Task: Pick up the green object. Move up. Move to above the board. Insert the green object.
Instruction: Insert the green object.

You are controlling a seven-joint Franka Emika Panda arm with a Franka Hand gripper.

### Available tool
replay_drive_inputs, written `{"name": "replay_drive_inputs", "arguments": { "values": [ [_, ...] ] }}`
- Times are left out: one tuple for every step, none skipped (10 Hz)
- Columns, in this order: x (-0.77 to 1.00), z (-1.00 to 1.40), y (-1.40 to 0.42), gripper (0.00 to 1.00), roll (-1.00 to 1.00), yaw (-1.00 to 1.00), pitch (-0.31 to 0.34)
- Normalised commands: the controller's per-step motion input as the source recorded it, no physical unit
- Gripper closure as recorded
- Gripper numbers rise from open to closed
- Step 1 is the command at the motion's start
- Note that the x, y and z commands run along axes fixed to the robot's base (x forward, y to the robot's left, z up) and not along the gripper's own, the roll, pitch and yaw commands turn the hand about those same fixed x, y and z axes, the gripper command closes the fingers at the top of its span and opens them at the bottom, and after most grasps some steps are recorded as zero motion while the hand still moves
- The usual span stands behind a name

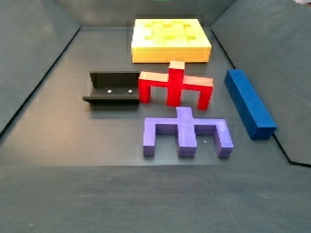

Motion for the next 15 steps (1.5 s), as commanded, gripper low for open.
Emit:
{"name": "replay_drive_inputs", "arguments": {
  "values": [
    [0.0,-0.33,-0.08,1.0,0.12,0.15,0.0],
    [-0.39,-0.31,0.0,1.0,0.29,0.05,0.0],
    [-0.77,-0.39,0.0,1.0,0.23,0.05,-0.08],
    [-0.67,-0.53,-0.05,1.0,0.18,0.15,-0.18],
    [-0.22,-0.59,-0.21,1.0,0.11,0.21,-0.193],
    [-0.09,-0.73,-0.3,1.0,0.0,0.16,-0.21],
    [-0.14,-0.63,-0.39,1.0,0.1,0.16,-0.194],
    [0.0,-0.41,-0.41,1.0,0.32,0.19,-0.094],
    [-0.02,-0.4,-0.31,1.0,0.41,0.16,-0.053],
    [-0.18,-0.36,-0.12,1.0,0.37,0.11,-0.031],
    [-0.17,-0.44,-0.05,1.0,0.19,0.11,-0.09],
    [-0.16,-0.4,0.0,1.0,0.0,0.0,-0.097],
    [-0.12,-0.22,0.0,1.0,-0.12,0.0,-0.043],
    [-0.06,-0.27,0.0,1.0,-0.16,0.0,-0.073],
    [-0.03,-0.25,0.0,1.0,-0.15,0.0,-0.047]
  ]
}}
